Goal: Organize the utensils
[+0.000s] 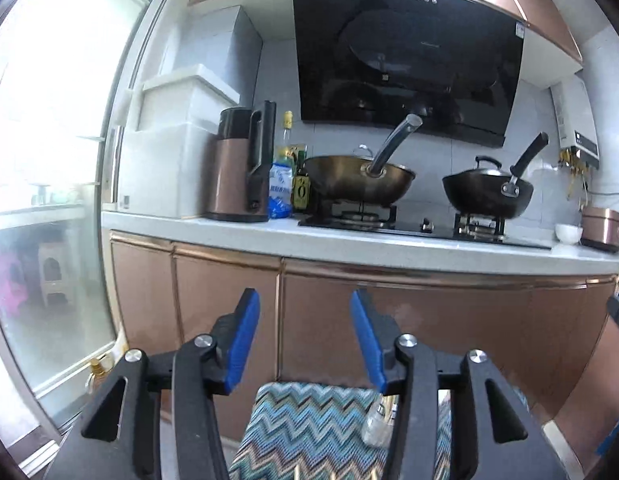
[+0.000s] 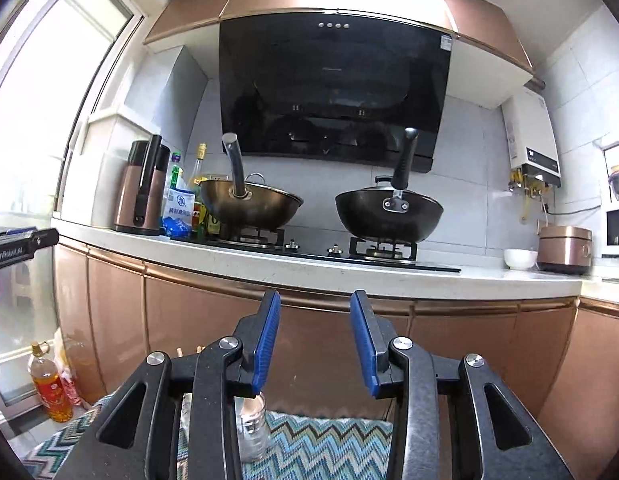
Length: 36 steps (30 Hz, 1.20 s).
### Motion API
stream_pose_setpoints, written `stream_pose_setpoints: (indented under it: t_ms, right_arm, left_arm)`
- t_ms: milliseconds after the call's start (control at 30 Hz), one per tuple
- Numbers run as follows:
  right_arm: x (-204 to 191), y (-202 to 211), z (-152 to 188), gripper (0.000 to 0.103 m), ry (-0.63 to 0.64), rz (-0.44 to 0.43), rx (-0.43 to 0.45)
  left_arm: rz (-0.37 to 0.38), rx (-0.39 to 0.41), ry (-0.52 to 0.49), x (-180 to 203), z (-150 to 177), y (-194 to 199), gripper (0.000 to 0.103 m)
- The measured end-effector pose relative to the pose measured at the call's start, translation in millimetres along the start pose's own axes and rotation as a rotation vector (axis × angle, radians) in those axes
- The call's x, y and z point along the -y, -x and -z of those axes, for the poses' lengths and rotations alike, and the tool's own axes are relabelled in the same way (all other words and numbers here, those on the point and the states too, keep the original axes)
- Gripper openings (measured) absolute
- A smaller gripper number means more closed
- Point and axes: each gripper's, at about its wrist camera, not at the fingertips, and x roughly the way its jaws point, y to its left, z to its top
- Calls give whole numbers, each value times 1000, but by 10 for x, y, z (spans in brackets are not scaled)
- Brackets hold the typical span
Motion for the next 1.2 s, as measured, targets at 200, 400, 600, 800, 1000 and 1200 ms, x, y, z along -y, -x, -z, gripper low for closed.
stream_pose_setpoints:
  t_ms: [200, 400, 600, 800, 1000, 1200]
  right_arm:
    - [119, 324, -54, 36, -28, -5, -11]
    - [155, 476, -9, 36, -49, -31, -65]
    - [119, 383, 174, 36, -56, -98, -201]
    - [47, 79, 537, 26, -90, -181, -383]
    - [-167, -412, 1019, 22, -176, -343, -621]
    - [-551, -1006, 1606, 19, -243, -452, -856]
  left_arm:
    - [-17, -51, -9, -206, 37, 307, 46]
    - [-3, -144, -34, -297, 192, 449, 46]
    - [47, -296, -26, -337, 482, 349, 46]
    - [57, -437, -17, -365, 832, 82, 46]
    - [111, -673, 13, -366, 1294, -478, 45]
    - [156, -928, 52, -352, 1826, -1187, 45]
